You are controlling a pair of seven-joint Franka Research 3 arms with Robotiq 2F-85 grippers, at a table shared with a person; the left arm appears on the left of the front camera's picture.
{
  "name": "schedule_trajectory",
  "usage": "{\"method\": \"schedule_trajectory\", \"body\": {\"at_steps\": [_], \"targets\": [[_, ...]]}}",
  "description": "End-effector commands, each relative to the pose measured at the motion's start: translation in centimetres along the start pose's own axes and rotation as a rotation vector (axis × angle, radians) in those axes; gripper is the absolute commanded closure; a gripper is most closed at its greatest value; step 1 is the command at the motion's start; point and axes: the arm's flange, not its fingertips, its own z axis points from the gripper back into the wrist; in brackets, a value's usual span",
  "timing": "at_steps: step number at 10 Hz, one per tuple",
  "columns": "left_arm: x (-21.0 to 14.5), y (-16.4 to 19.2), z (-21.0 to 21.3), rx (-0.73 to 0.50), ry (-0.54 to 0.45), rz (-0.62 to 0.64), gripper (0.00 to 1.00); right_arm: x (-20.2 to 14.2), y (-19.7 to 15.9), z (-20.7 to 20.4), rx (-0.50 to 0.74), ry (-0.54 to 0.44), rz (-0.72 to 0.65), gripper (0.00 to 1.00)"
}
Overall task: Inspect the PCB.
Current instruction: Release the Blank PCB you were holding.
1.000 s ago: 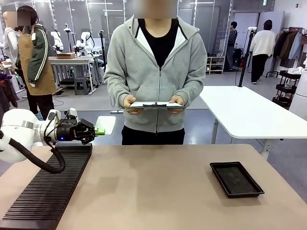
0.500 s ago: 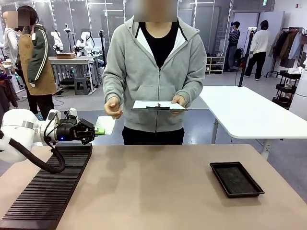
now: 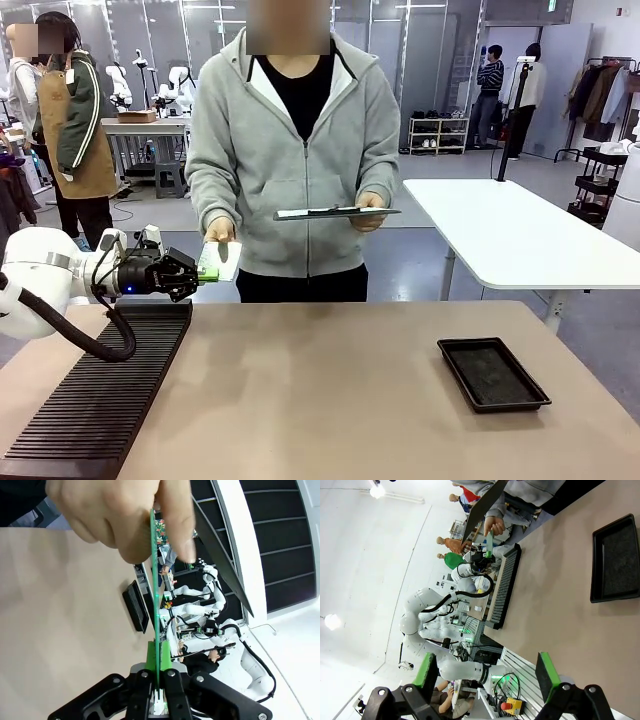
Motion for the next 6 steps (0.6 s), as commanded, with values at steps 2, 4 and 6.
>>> {"method": "schedule_trajectory", "body": {"at_steps": [2, 4, 6], "targets": [[-0.01, 0.10, -0.07, 0.013, 0.000, -0.003, 0.97, 0.09, 0.20, 0.10, 0.007, -0.003, 0.010, 0.00], [-0.01, 0.10, -0.07, 0.013, 0.000, -0.003, 0.97, 0.09, 0.20, 0.10, 0.007, -0.003, 0.010, 0.00], [-0.01, 0.10, -0.07, 0.013, 0.000, -0.003, 0.97, 0.09, 0.20, 0.10, 0.007, -0.003, 0.010, 0.00]]}}
